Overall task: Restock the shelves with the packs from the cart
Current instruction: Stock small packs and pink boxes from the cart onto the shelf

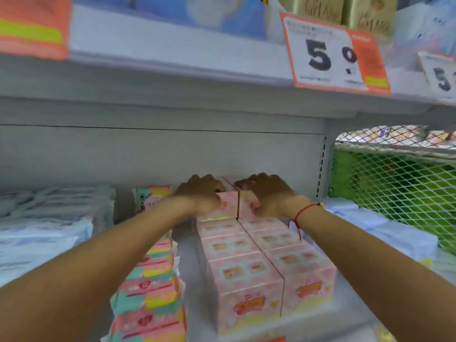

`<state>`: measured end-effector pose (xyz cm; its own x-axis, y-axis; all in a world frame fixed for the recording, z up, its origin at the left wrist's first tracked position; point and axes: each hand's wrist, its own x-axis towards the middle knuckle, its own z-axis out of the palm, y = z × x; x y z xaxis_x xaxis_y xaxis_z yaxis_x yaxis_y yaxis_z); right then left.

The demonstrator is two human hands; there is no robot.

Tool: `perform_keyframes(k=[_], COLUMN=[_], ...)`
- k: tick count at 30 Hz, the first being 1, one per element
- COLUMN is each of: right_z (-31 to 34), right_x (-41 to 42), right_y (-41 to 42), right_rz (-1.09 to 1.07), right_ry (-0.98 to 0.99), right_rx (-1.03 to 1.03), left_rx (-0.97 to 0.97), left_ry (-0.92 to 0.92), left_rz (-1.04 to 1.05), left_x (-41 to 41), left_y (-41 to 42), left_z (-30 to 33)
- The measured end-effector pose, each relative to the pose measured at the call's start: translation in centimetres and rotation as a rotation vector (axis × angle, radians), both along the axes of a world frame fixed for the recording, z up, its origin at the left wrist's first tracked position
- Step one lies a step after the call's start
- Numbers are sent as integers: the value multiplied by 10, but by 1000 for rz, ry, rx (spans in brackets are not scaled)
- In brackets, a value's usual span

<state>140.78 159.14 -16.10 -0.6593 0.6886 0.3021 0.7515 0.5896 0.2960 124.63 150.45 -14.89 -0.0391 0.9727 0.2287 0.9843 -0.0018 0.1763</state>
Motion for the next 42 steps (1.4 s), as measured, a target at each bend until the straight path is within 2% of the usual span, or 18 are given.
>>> perform_keyframes(k=[5,8,10,12,14,17,19,23,25,27,28,33,37,39,42], right_z=[4,10,15,19,20,18,15,7,2,-3,-6,-15,-12,-14,-14], right_x=[3,14,22,25,27,34,47,67,62,56,54,42,30,26,24], right_y=[-3,-3,-2,6,13,15,7,5,9,18,20,22,9,9,8], right_rz=[41,59,21,-30,-93,-125,-64,85,76,16,-13,-136,-162,-165,-163], right_ry=[211,324,580,988,1350,1537,1477,1198,1258,1354,1325,830,623,619,737], right_rx=[-141,-93,-125,-209,-424,-828,-998,-1288,-1329,-1279,-1200,-799,-601,-585,-583], left_rx=[-41,-58,-60,-61,-63,-67,-76,-98,-97,-100,-102,-94,-107,-105,-96], left_ry=[-86,-71,-49,-37,-41,-34,-34,-68,-85,-81,-74,-46,-2,7,41], left_rz=[64,90,81,87,98,98,99,112,119,114,109,74,53,40,27], left_x=[4,6,8,9,9,11,12,9,8,9,10,11,10,9,9], left_y=[6,7,6,6,7,7,6,6,5,3,2,-1,-3,-4,-5], left_z=[6,6,5,4,2,1,3,2,1,1,2,4,3,3,4])
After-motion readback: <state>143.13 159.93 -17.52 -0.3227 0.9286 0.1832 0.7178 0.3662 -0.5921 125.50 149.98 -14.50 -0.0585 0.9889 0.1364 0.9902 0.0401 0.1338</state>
